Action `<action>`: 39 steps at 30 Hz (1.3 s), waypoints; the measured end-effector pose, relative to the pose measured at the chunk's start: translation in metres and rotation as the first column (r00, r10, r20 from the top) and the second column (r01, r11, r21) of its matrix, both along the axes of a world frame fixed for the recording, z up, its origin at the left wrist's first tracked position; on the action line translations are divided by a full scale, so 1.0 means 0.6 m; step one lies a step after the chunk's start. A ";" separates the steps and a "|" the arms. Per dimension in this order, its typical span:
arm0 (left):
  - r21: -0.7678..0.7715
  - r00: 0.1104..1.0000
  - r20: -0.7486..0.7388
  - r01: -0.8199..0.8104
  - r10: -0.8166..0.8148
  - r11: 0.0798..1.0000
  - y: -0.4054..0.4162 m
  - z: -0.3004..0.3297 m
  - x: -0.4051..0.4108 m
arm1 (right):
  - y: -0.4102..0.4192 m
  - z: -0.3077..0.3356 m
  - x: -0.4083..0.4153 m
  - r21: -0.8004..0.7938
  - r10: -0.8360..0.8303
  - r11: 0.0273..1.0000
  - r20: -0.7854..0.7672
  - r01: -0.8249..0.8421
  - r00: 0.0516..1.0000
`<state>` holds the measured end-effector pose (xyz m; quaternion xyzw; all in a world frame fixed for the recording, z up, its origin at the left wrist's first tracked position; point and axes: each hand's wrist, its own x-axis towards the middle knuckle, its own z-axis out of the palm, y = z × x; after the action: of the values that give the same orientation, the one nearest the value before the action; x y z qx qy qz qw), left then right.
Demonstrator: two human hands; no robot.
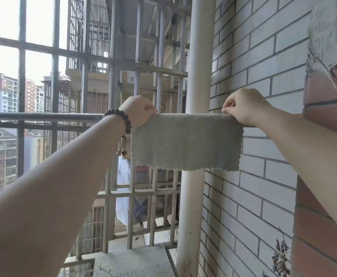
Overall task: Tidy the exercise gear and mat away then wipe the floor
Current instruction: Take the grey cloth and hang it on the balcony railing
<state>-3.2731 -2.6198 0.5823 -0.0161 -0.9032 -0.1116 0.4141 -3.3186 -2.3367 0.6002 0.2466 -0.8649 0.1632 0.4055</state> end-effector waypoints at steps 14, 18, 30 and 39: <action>-0.081 0.943 -0.286 0.153 -0.170 0.985 -0.002 -0.091 -0.013 | -0.011 -0.024 0.003 0.068 0.000 0.998 -0.046 0.003 0.999; -0.121 0.968 -0.222 0.094 -0.120 0.988 0.013 -0.077 -0.020 | -0.027 -0.031 0.004 0.187 0.129 0.976 -0.063 -0.115 0.990; 0.037 0.936 -0.350 0.059 -0.043 0.998 0.012 -0.079 -0.026 | -0.022 -0.051 0.004 0.100 0.137 0.987 -0.157 -0.122 0.978; 0.859 0.937 -0.281 0.342 -0.208 0.380 -0.005 -0.201 -0.006 | 0.000 -0.220 0.018 -0.727 0.219 0.680 0.077 -0.096 0.973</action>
<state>-3.2766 -2.6230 0.4614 0.0497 -0.6601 -0.6402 0.3898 -3.3080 -2.3367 0.4681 0.1284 -0.7369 0.5413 0.3841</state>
